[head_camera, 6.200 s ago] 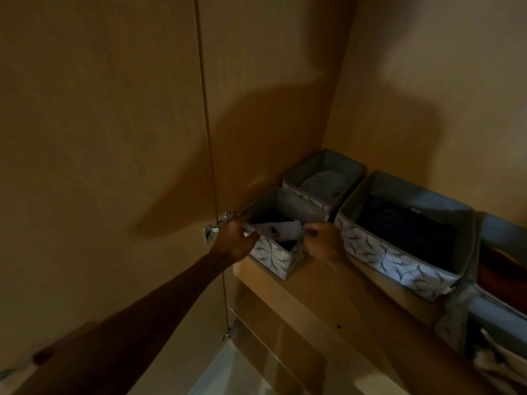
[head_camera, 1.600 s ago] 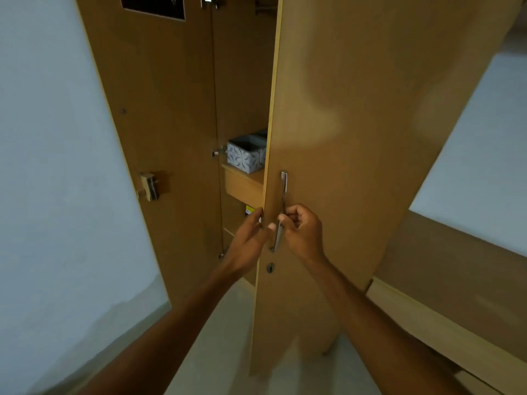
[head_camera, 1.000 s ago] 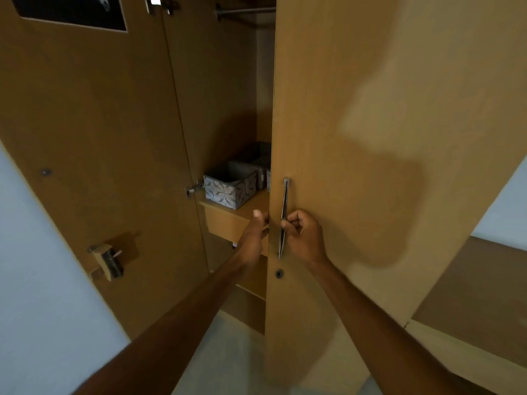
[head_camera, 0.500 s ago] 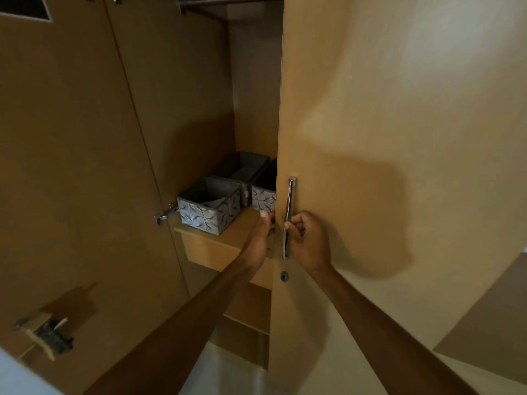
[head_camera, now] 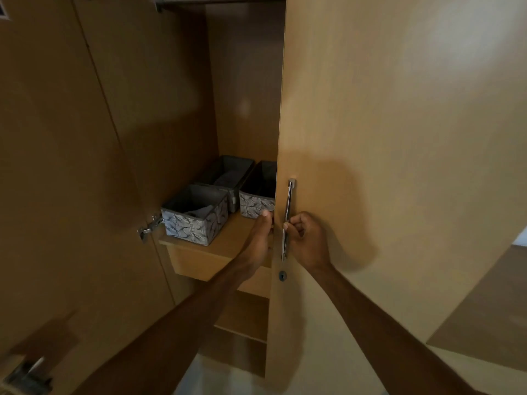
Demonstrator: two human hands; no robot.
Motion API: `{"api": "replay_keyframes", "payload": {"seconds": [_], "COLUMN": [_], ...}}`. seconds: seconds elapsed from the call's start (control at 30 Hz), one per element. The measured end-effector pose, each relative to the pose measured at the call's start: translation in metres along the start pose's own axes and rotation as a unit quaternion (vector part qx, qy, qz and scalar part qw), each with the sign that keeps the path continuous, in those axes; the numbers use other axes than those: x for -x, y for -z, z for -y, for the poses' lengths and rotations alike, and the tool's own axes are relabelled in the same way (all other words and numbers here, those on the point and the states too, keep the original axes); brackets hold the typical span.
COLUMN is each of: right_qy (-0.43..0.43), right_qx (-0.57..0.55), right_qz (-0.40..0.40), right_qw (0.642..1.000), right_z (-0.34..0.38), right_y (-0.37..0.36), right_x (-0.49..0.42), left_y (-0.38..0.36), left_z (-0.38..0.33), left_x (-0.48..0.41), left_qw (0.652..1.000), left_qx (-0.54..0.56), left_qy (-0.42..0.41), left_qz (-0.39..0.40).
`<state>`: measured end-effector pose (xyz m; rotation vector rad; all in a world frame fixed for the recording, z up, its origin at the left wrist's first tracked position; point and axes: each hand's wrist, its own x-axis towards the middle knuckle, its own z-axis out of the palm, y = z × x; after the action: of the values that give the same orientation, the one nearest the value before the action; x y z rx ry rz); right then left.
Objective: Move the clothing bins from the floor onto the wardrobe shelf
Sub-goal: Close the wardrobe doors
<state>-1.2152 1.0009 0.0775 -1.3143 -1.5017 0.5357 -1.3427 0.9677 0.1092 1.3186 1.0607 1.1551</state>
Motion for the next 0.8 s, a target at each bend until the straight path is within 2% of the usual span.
{"api": "replay_keyframes", "payload": {"seconds": [0.13, 0.27, 0.33, 0.47, 0.63, 0.73, 0.8], "right_qy": [-0.011, -0.004, -0.008, -0.029, -0.012, 0.013, 0.042], "right_qx": [-0.039, -0.037, -0.041, -0.074, -0.1, -0.121, -0.133], "right_qz": [0.016, 0.0, 0.007, 0.114, 0.238, 0.318, 0.367], "right_qw": [0.999, 0.999, 0.999, 0.99, 0.966, 0.94, 0.92], "right_z": [0.011, 0.014, 0.015, 0.028, 0.068, 0.11, 0.141], "right_y": [0.004, 0.005, 0.0, -0.039, -0.116, -0.166, -0.195], "right_x": [0.013, 0.053, 0.07, 0.094, 0.121, 0.145, 0.164], "left_y": [0.005, 0.03, 0.049, 0.096, 0.16, 0.2, 0.223], "left_z": [0.001, 0.025, 0.035, 0.05, 0.048, 0.036, 0.024], "left_x": [0.007, 0.039, 0.058, 0.107, 0.179, 0.235, 0.276], "left_qw": [0.999, 0.984, 0.977, 0.964, 0.927, 0.883, 0.834], "left_qx": [0.005, 0.063, 0.063, 0.051, 0.026, -0.023, -0.076], "left_qy": [-0.036, -0.056, -0.061, -0.055, -0.06, -0.055, -0.056], "left_qz": [-0.025, -0.154, -0.196, -0.254, -0.37, -0.466, -0.543]}}
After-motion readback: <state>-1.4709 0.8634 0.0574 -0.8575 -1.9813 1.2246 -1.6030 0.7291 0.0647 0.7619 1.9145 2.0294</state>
